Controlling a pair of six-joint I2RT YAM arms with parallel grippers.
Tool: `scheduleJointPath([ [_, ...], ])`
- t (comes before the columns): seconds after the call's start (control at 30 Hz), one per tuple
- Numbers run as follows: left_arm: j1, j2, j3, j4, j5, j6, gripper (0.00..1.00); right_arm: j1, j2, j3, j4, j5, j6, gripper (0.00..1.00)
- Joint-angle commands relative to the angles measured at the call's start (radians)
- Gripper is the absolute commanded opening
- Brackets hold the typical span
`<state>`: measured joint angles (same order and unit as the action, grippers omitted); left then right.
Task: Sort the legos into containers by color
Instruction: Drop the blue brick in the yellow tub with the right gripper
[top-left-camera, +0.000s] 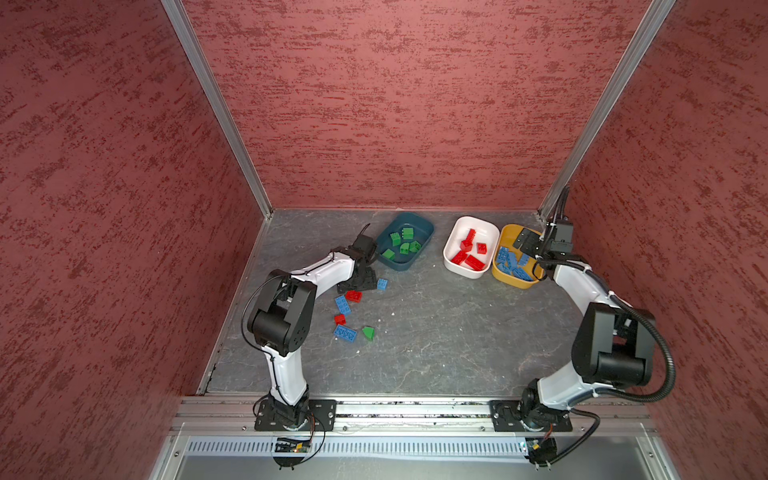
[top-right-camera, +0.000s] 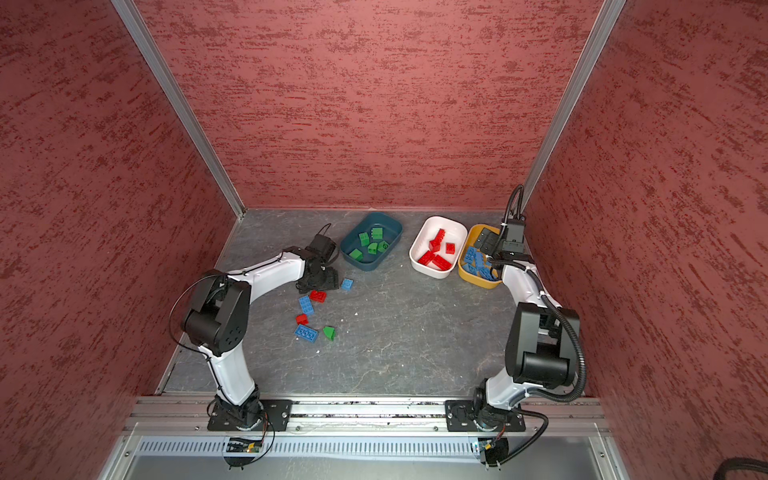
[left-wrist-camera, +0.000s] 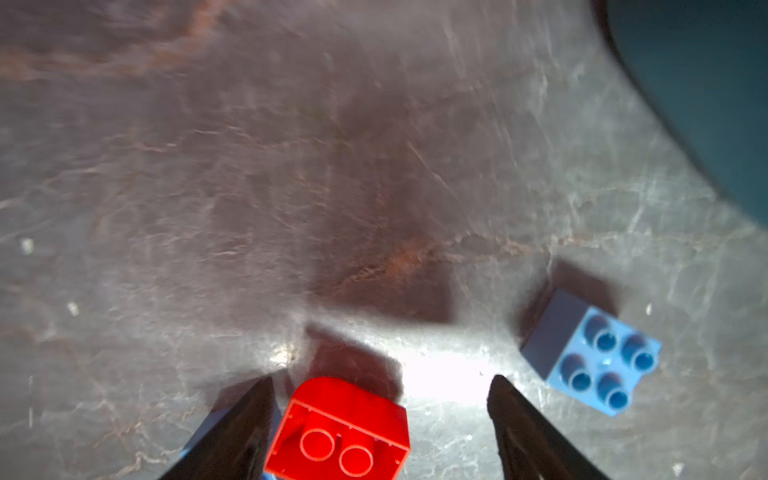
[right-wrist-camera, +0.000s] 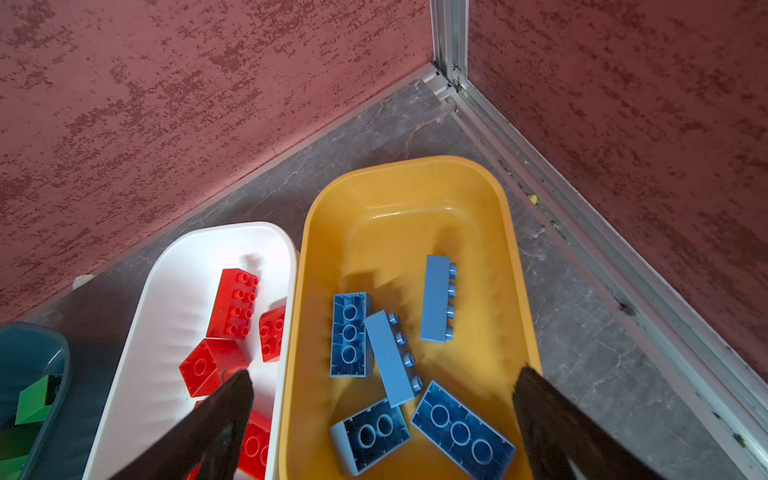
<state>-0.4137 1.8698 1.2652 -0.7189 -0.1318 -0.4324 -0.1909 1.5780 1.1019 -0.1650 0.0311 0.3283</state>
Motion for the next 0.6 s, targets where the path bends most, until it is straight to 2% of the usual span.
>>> scheduleJointPath([
  [0.0, -0.004, 0.039, 0.035, -0.049, 0.077, 0.105, 0.83, 0.003, -0.023, -0.014, 0.004, 0.022, -0.006, 0.99],
  [0.27, -0.066, 0.052, 0.051, -0.145, 0.077, 0.139, 0.79, 0.005, -0.022, -0.019, 0.014, 0.012, 0.004, 0.99],
  [0.57, -0.086, 0.097, 0.070, -0.151, 0.037, 0.106, 0.54, 0.009, -0.032, -0.031, 0.019, -0.011, 0.002, 0.99],
])
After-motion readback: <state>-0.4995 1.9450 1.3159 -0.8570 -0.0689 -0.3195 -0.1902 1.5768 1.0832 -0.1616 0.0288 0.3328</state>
